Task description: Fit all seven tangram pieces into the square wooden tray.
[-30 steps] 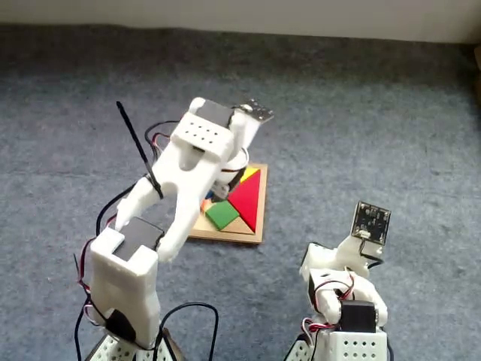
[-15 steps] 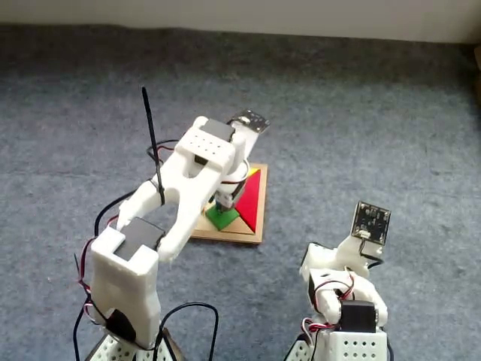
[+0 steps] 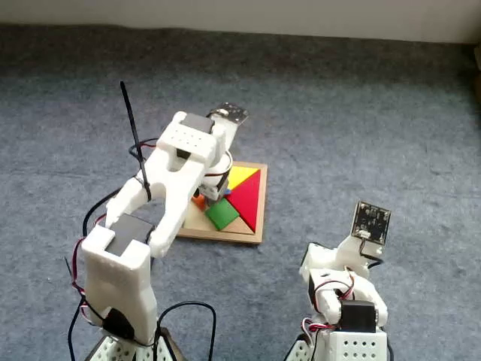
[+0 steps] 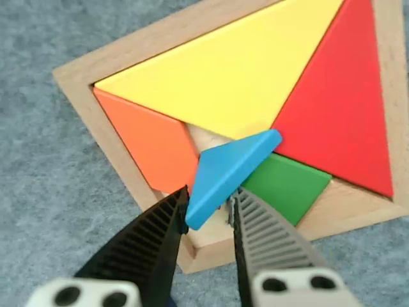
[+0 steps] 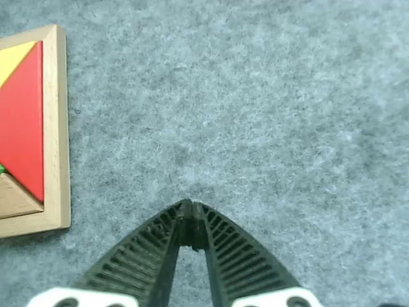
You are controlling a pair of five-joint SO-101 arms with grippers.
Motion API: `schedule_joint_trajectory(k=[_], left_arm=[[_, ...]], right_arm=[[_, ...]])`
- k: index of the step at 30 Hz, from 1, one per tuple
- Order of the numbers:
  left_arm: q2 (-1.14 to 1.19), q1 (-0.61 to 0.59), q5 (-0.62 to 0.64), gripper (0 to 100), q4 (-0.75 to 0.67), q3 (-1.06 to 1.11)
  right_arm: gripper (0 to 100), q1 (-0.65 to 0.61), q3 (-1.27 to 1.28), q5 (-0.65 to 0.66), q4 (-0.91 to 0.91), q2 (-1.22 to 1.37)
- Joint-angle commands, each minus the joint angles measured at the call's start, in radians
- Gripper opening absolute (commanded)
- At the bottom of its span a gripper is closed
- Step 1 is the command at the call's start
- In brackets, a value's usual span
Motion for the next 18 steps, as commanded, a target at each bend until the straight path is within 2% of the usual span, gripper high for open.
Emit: schedule_joint_trajectory(k=[1, 18], left_arm=[[-0.018, -0.021, 0.008, 13, -0.005, -0.005], [-0.008, -0.022, 0.009, 13, 0.032, -0.139]], right_arm=[[0.4, 0.012, 0.143, 0.009, -0.018, -0.013], [0.4, 0.012, 0.143, 0.009, -0.018, -0.013]])
